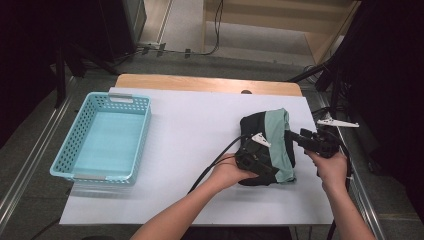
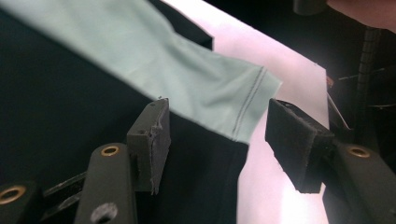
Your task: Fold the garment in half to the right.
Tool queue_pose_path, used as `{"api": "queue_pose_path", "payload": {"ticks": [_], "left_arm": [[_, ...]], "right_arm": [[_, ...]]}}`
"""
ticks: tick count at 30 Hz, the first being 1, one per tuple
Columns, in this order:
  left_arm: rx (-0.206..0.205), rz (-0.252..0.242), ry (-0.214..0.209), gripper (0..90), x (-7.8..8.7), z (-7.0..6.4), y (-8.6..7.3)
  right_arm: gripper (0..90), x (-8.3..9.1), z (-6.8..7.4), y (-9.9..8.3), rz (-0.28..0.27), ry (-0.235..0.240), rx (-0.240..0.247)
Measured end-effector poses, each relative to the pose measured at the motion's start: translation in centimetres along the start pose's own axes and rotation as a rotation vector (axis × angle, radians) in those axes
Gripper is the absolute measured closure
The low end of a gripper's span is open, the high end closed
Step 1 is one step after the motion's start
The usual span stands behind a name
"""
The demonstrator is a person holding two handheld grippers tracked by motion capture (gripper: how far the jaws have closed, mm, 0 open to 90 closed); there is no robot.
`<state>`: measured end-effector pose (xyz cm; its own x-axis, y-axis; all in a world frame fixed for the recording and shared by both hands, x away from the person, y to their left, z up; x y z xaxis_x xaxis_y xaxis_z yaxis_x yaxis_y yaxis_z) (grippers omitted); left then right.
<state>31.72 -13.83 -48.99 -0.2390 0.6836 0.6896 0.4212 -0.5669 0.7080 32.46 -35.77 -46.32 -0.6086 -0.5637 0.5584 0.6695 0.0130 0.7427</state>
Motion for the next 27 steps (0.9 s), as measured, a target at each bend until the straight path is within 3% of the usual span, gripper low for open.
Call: {"api": "queue_pose_path", "payload": {"ticks": [13,18,21,27], "left_arm": [[0.002,0.022,0.035,37.9,2.5,1.6,-1.3],[0.019,0.004,0.038,37.9,3.2,1.9,-1.9],[-0.005,0.024,0.076,37.9,3.4,2.0,-2.2],[0.005,0.024,0.070,37.0,4.2,2.3,-2.5]], "right_arm": [[42.8,-1.0,0.8,-0.1,0.032,0.035,0.019],[44.0,-1.2,0.9,0.0,0.037,0.042,0.027],[44.4,-1.4,1.1,0.1,0.038,0.048,0.029],[47.1,-1.8,1.4,0.3,0.050,0.056,0.049]]}}
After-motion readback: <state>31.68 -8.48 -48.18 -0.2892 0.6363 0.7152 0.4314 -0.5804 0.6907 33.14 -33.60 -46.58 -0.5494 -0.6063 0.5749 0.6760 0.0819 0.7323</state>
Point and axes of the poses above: each handheld gripper's, and its own axes: x roughly backward along the jaws, y roughly out of its top, z roughly to its left, the point moved 3 cm from there along -x, roughly forward along the jaws, and after that the axes turned 15 degrees about y, right-handed, at the moved point
